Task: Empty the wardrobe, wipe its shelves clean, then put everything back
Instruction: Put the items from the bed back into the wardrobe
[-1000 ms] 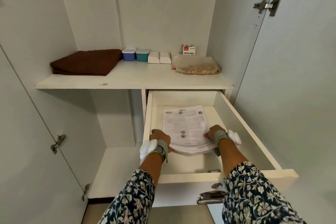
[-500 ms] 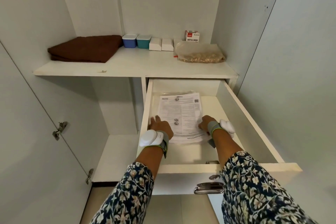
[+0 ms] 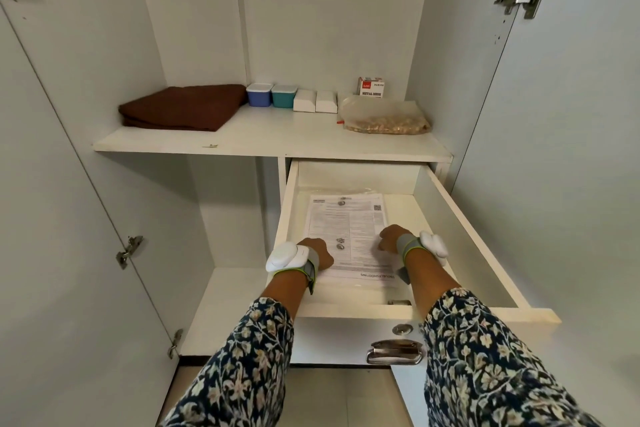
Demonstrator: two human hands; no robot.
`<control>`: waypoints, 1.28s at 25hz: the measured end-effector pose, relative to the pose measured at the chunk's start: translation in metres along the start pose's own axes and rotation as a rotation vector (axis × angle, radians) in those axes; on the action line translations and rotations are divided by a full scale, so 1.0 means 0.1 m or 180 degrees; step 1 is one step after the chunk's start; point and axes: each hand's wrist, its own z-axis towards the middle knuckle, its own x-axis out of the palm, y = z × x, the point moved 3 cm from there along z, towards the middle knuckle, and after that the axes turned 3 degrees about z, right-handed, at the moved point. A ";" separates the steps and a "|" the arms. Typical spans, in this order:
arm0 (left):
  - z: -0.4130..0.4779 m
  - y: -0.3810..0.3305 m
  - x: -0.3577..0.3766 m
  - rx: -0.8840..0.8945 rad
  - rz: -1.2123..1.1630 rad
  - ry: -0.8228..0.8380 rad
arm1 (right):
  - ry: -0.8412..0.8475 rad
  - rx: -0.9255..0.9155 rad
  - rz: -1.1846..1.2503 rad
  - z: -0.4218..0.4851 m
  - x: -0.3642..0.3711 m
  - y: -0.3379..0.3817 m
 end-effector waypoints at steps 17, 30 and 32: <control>-0.88 -0.69 0.11 0.0455 -0.0640 -0.2067 | -0.1067 -0.0827 0.1103 -0.87 -0.08 0.04; 0.12 -0.46 -0.28 0.0642 -0.0446 -0.3340 | -0.2628 -0.0824 0.0566 -0.23 -0.19 0.24; 0.34 -0.34 -0.34 0.0477 -0.0268 -0.3375 | -0.2717 -0.0855 0.0561 -0.01 -0.29 0.30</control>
